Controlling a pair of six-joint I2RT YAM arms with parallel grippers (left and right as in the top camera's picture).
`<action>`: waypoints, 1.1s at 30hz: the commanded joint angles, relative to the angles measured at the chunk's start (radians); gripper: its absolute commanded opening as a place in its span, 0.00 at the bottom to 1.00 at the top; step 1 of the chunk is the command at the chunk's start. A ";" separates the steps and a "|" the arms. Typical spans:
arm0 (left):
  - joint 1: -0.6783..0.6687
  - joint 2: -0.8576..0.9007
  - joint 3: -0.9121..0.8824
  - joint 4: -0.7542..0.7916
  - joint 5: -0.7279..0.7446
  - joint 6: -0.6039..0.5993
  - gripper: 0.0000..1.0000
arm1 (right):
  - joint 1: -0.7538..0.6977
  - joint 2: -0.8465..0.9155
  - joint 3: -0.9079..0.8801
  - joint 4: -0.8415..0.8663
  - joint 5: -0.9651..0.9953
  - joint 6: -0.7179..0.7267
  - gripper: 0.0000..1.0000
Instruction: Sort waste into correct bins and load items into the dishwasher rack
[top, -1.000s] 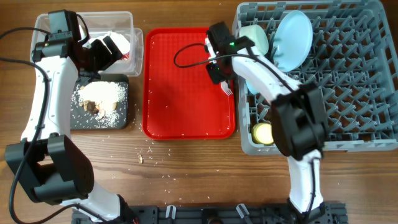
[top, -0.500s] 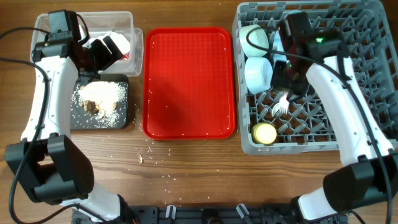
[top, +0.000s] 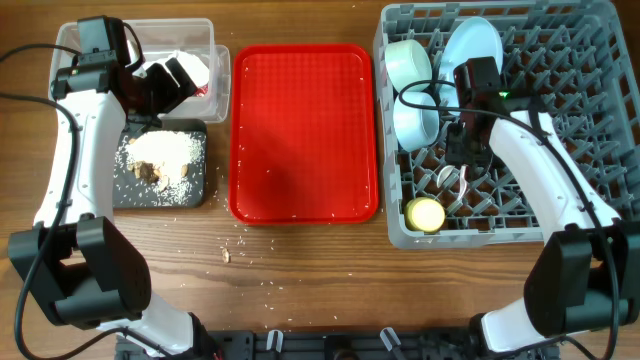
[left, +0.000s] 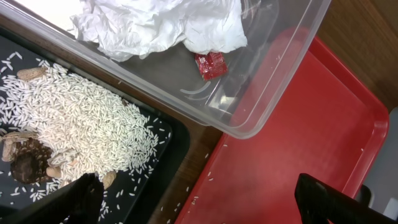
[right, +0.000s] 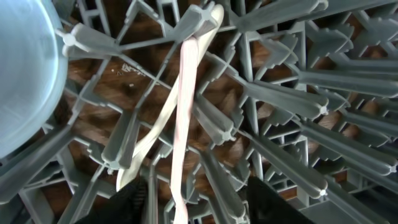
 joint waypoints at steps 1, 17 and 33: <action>0.003 -0.023 0.017 0.002 0.002 -0.002 1.00 | 0.001 -0.002 -0.006 0.008 -0.008 -0.003 0.56; 0.003 -0.023 0.017 0.002 0.002 -0.002 1.00 | 0.002 -0.282 0.073 0.446 -0.447 -0.223 1.00; 0.003 -0.023 0.017 0.002 0.002 -0.002 1.00 | 0.000 -0.539 0.072 0.484 -0.158 -0.106 1.00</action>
